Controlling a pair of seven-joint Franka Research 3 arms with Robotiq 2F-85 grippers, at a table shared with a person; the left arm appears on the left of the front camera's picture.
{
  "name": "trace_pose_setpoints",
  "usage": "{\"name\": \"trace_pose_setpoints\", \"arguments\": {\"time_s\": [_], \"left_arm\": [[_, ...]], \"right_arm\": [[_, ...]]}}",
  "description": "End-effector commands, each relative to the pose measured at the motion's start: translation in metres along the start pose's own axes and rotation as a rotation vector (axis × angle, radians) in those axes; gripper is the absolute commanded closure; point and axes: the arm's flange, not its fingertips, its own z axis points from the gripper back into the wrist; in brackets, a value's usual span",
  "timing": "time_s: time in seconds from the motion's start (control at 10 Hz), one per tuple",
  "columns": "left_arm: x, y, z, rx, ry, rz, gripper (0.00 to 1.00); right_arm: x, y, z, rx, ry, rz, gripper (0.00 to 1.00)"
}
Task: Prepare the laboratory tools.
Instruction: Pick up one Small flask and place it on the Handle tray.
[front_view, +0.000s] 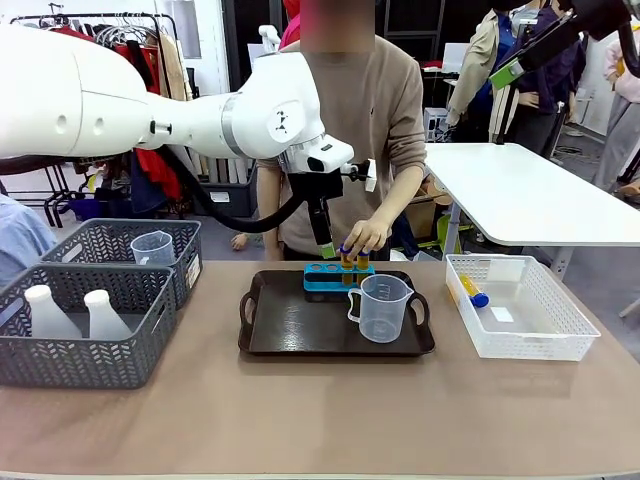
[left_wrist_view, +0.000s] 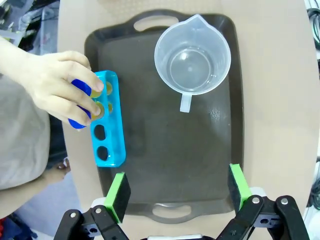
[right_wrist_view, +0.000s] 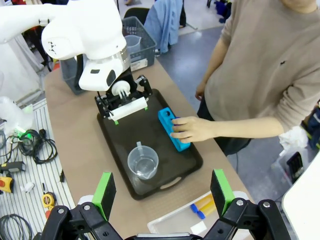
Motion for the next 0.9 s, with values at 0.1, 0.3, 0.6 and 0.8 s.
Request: {"name": "trace_pose_setpoints", "arguments": {"time_s": [0.1, 0.3, 0.6, 0.8], "left_arm": [[0.000, 0.001, -0.003, 0.000, -0.004, 0.000, 0.00], [-0.015, -0.004, 0.034, 0.005, -0.004, 0.085, 0.00], [-0.073, -0.014, 0.117, 0.124, 0.087, 0.347, 0.00], [-0.105, -0.024, 0.175, 0.210, 0.168, 0.505, 0.00]], "right_arm": [[0.000, 0.001, 0.001, -0.001, 0.000, 0.004, 0.00], [0.000, 0.001, 0.001, -0.001, 0.000, 0.004, 0.00], [0.000, 0.001, 0.001, -0.001, 0.000, 0.004, 0.00], [0.000, 0.001, 0.001, -0.001, 0.000, 0.004, 0.00]]}}
